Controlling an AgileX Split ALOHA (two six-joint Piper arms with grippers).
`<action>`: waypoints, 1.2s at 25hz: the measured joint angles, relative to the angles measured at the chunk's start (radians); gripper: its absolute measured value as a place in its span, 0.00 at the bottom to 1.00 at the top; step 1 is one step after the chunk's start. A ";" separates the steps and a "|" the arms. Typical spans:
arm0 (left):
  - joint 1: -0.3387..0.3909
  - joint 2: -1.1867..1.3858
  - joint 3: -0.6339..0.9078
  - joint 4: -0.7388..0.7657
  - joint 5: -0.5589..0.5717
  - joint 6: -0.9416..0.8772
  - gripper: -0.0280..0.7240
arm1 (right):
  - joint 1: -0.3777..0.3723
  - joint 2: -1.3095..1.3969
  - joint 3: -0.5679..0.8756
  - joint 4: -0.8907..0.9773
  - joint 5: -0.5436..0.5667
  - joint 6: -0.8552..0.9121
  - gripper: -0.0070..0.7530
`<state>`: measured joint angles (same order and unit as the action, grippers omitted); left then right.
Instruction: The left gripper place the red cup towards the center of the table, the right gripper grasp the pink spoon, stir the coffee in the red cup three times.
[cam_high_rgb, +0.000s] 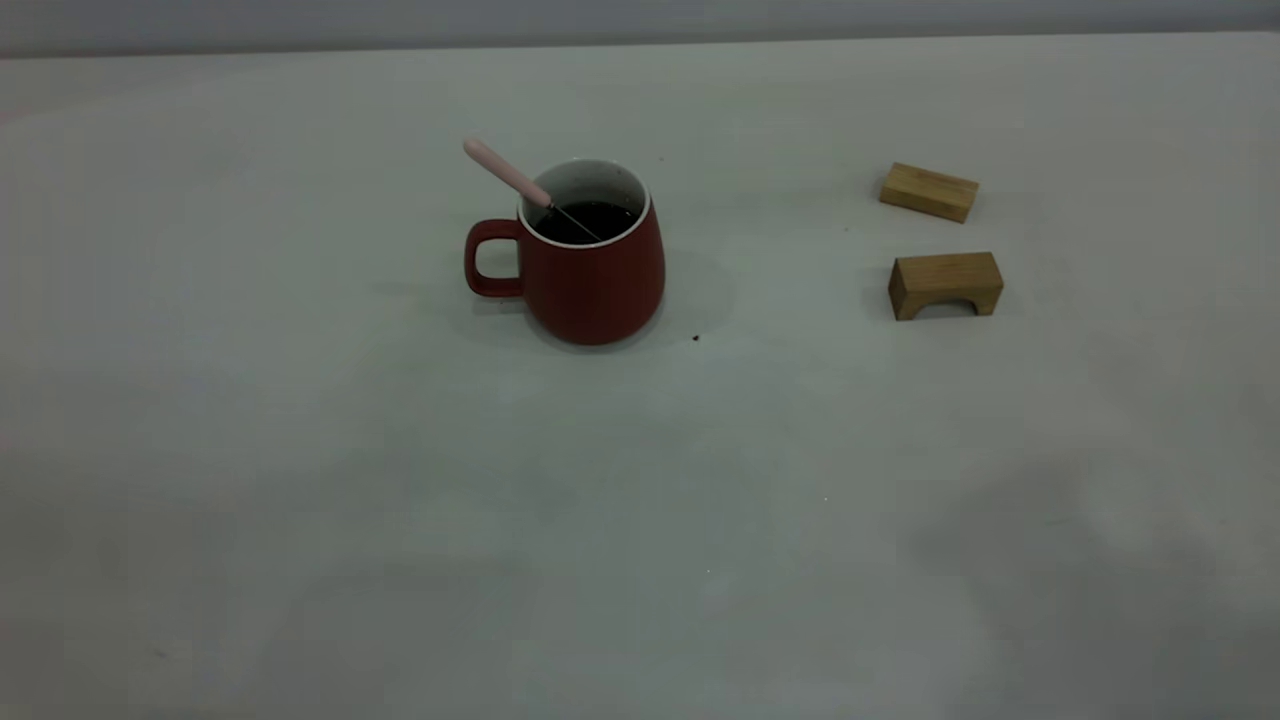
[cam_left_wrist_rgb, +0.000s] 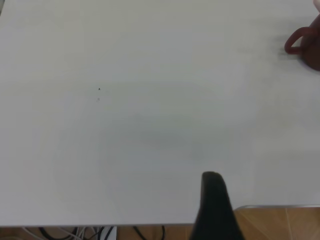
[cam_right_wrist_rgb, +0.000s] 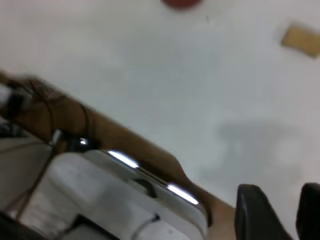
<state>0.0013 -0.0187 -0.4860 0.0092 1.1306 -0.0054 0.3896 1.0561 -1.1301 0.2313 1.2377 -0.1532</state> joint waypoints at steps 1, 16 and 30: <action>0.000 0.000 0.000 0.000 0.000 0.000 0.83 | 0.000 -0.086 0.063 0.000 0.000 -0.016 0.31; 0.000 0.000 0.000 0.000 0.000 0.005 0.83 | -0.365 -0.966 0.643 -0.078 -0.108 -0.034 0.30; 0.000 0.000 0.000 0.000 0.000 0.000 0.83 | -0.377 -1.036 0.660 -0.199 -0.106 0.107 0.31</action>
<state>0.0013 -0.0187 -0.4860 0.0092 1.1306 -0.0054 0.0131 0.0203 -0.4697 0.0327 1.1321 -0.0467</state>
